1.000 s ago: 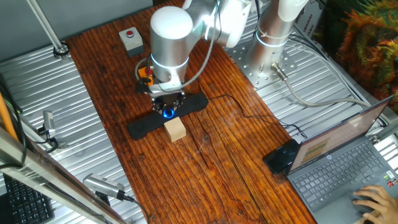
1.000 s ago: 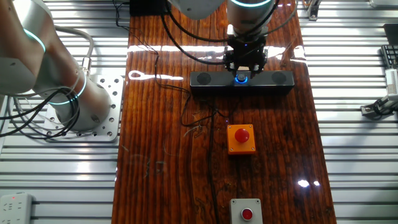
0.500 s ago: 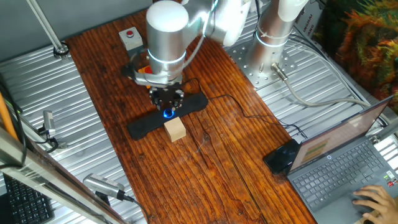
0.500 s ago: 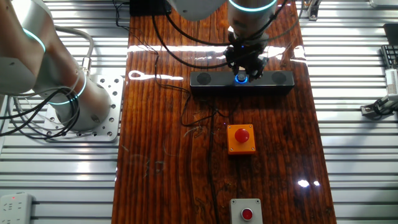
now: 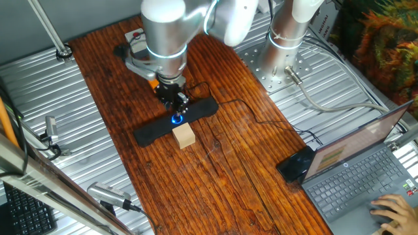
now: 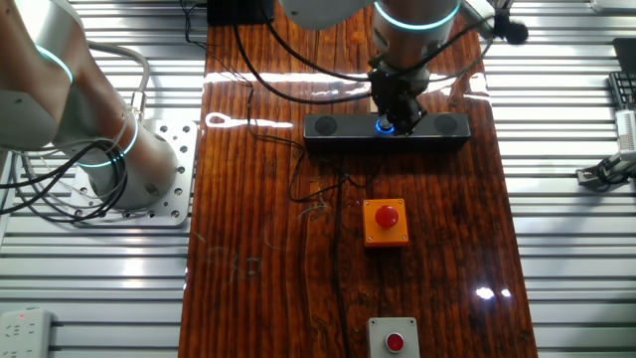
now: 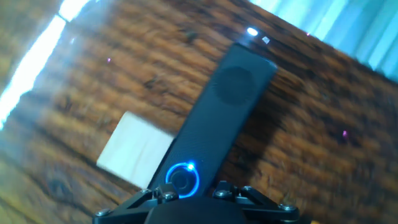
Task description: Turn the knob to decrease the volume of the speaker
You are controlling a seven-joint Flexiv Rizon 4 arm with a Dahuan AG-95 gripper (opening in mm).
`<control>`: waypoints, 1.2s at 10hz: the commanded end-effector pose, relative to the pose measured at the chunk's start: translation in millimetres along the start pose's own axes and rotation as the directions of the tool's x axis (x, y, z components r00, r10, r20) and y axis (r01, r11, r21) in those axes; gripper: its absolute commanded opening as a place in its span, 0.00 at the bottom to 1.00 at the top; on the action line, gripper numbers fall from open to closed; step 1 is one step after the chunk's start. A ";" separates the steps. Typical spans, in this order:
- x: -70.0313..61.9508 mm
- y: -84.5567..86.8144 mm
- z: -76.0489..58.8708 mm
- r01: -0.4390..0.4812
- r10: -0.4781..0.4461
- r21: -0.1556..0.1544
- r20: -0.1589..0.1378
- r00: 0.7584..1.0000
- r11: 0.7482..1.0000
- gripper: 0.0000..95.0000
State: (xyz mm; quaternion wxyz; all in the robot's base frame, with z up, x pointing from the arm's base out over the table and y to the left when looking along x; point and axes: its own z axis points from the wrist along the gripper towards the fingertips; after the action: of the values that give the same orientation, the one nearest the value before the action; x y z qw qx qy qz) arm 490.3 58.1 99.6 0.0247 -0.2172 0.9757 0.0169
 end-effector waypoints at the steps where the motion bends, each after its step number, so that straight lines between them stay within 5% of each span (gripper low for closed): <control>1: -2.1 -6.5 -13.8 -0.309 0.308 -0.030 -0.020 0.951 0.951 0.40; 12: -3.6 -8.9 -17.7 -0.284 0.284 0.000 -0.034 0.958 0.959 0.40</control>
State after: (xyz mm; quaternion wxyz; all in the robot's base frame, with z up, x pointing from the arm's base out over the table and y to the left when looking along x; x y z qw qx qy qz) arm 495.3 50.4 117.0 0.0055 -0.0752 0.9970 0.0182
